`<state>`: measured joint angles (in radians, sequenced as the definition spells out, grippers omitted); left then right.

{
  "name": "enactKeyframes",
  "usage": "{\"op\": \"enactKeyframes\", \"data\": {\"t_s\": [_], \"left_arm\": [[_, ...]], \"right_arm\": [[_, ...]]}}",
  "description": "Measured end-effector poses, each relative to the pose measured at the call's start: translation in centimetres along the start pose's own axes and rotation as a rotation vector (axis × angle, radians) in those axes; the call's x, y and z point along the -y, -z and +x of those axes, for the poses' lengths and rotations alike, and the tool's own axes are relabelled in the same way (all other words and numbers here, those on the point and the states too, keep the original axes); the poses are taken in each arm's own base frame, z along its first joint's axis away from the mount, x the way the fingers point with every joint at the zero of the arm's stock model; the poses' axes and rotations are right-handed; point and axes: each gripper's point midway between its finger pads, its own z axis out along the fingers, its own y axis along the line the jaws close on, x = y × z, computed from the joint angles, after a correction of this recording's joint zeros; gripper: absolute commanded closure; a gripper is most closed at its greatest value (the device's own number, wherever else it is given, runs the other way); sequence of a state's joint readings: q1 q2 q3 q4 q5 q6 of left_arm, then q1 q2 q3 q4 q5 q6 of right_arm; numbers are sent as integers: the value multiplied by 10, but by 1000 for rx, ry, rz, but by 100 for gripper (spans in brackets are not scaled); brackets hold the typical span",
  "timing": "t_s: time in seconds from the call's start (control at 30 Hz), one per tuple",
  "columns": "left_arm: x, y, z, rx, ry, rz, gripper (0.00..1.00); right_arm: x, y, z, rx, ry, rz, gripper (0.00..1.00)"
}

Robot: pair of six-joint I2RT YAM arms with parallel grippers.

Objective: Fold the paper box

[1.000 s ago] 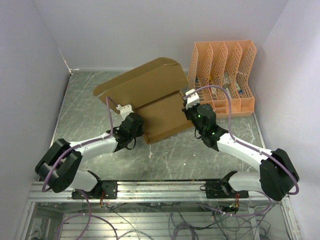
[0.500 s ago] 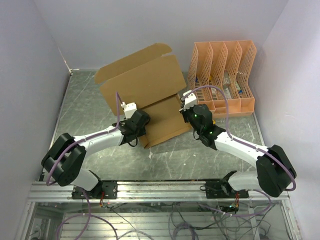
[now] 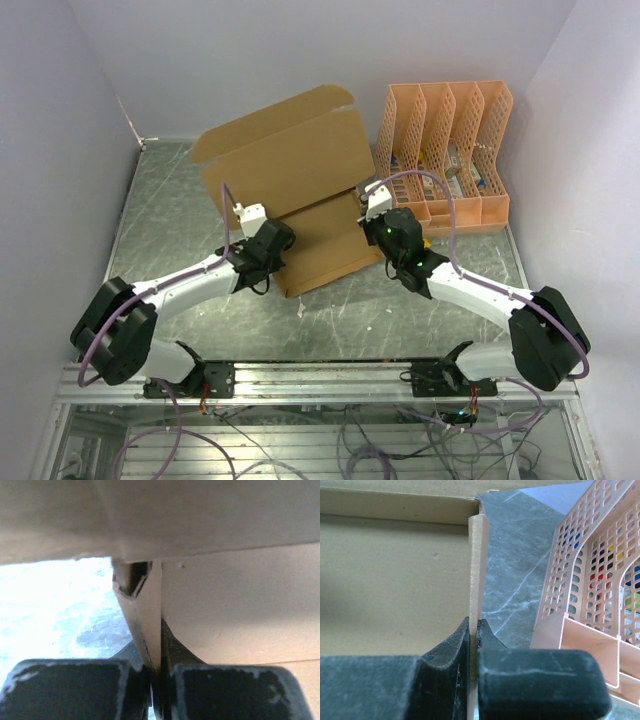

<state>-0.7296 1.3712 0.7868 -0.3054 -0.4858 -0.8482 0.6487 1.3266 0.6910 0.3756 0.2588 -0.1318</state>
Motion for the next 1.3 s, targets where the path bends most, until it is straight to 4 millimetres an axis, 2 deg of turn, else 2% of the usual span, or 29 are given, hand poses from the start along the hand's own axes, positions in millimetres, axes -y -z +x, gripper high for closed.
{"op": "enactKeyframes", "data": {"t_s": [0.23, 0.27, 0.37, 0.47, 0.53, 0.7, 0.9, 1.0, 1.17, 1.3], "left_arm": [[-5, -16, 2, -5, -7, -75, 92], [-4, -19, 3, -10, -12, -85, 88], [-3, -20, 1, -16, -25, -96, 58], [-6, -18, 5, -30, -65, -105, 50], [-6, -16, 4, -29, -75, -99, 49], [-4, -8, -1, -24, -76, -79, 52], [-5, -3, 0, -33, -72, -71, 83], [-9, -3, 3, -39, -61, -79, 92], [-11, -7, 9, -49, -57, -90, 93], [-10, -23, 11, -61, -76, -129, 93]], "right_arm": [[-3, 1, 8, -31, -12, -10, 100], [-3, 2, 10, -39, -12, -9, 100], [-1, 1, 14, -51, -14, -1, 100], [-4, -1, 12, -48, -15, -14, 100], [-5, -1, 10, -44, -16, -19, 100], [-8, -3, 12, -48, -15, -31, 100], [-7, -6, 19, -69, -12, -23, 100], [-8, -7, 27, -94, -17, -20, 100], [-11, -12, 38, -129, -33, -26, 100], [-11, -15, 48, -168, -57, -31, 100]]}}
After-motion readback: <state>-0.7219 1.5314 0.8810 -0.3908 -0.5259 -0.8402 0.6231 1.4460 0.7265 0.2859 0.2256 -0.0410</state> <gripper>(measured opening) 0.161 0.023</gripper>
